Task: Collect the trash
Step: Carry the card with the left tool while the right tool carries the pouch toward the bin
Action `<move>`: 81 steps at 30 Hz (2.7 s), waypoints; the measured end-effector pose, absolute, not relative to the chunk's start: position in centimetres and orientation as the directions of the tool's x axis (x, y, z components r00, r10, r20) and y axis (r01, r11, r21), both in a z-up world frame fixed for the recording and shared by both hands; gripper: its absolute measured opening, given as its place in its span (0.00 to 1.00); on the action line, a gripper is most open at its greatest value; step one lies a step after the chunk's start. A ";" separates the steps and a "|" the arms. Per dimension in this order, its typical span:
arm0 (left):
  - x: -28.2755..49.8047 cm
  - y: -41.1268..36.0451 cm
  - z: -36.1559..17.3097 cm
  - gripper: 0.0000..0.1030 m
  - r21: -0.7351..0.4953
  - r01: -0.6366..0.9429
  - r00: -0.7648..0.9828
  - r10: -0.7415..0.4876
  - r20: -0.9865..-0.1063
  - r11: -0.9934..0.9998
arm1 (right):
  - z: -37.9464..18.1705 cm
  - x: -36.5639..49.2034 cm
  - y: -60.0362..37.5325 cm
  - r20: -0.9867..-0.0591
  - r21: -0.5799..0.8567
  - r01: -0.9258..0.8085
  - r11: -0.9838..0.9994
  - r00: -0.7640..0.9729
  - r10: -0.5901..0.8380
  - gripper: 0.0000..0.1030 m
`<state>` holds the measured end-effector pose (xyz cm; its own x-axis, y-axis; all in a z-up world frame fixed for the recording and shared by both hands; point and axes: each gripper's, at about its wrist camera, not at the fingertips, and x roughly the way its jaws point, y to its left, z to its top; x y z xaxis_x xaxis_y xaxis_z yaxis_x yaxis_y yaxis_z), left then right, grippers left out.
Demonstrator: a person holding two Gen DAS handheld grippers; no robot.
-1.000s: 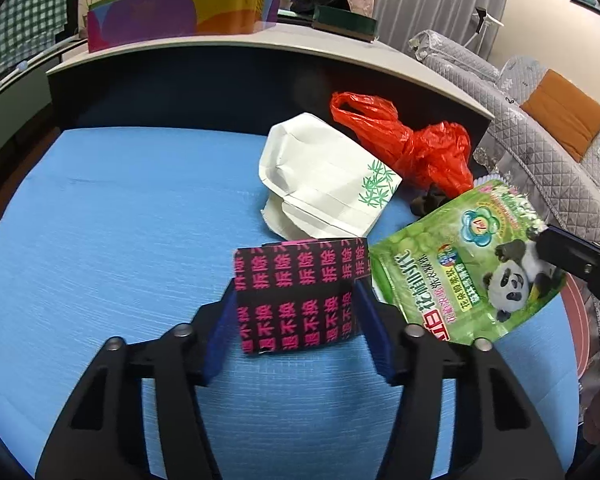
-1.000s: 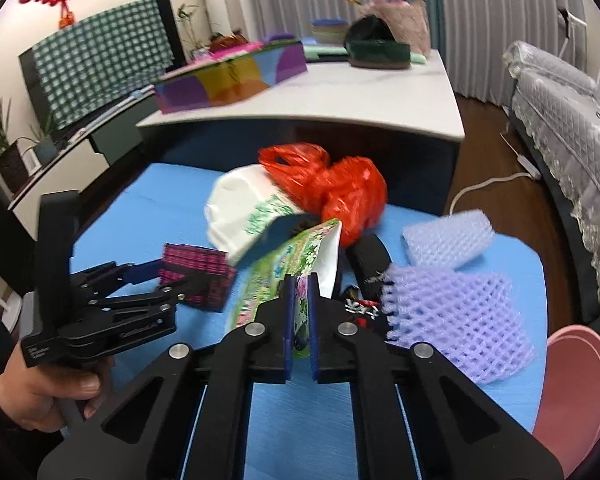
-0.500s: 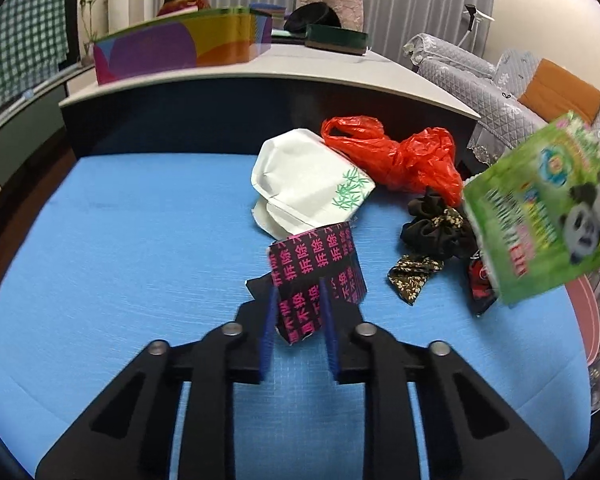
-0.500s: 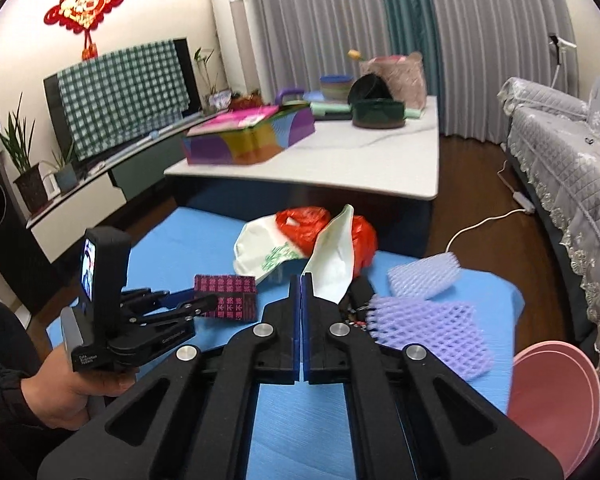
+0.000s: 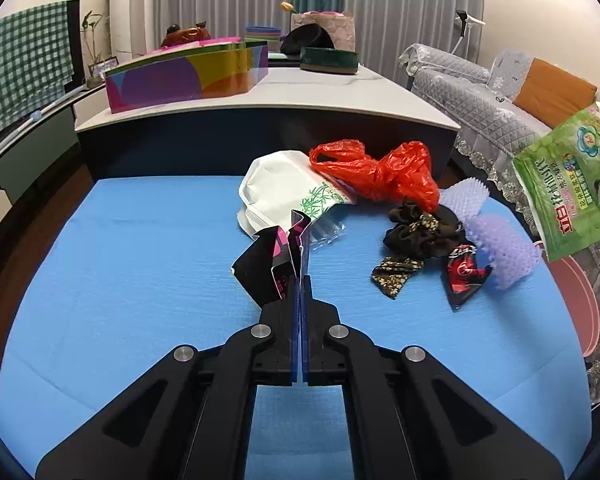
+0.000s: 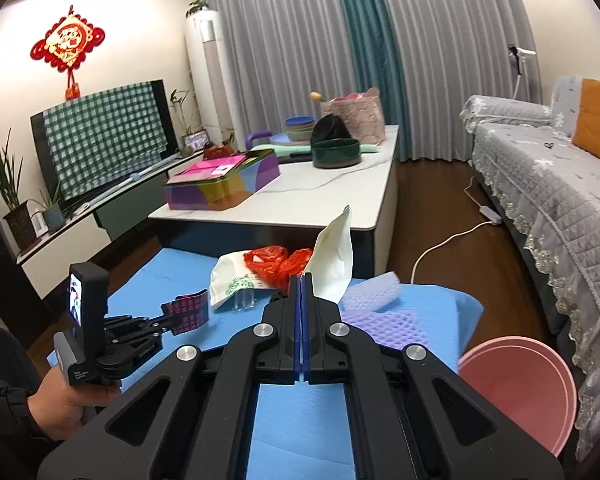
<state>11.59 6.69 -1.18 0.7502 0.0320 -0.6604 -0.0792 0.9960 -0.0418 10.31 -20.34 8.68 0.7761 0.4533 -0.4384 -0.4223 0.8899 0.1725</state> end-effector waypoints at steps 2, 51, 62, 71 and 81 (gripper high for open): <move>11.2 6.6 -0.8 0.01 -0.050 -0.072 0.757 0.021 -0.653 0.996 | 9.0 9.8 -21.2 -0.428 0.174 -0.403 0.898 0.790 0.438 0.01; 9.8 -2.7 3.1 0.00 -0.114 0.165 0.814 -0.201 -0.546 0.980 | 9.6 6.7 -32.8 -0.413 0.163 -0.113 0.980 0.894 0.172 0.01; 10.1 -5.5 3.4 0.00 -0.123 0.224 0.805 -0.255 -0.536 0.967 | 9.5 6.7 -35.5 -0.417 0.169 -0.058 0.984 0.900 0.125 0.01; 10.4 -7.5 4.1 0.00 -0.139 0.271 0.795 -0.303 -0.526 0.952 | 9.2 6.8 -37.6 -0.423 0.164 -0.019 0.986 0.902 0.087 0.01; 10.8 -11.3 4.5 0.00 -0.140 0.339 0.772 -0.360 -0.524 0.930 | 8.7 7.1 -38.8 -0.429 0.150 0.013 0.989 0.902 0.053 0.01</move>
<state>10.84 -11.30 4.52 0.7716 -0.3604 -0.5242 0.3393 0.9302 -0.1401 7.14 -38.84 8.75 0.9017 0.0535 -0.4291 0.0126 0.9887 0.1497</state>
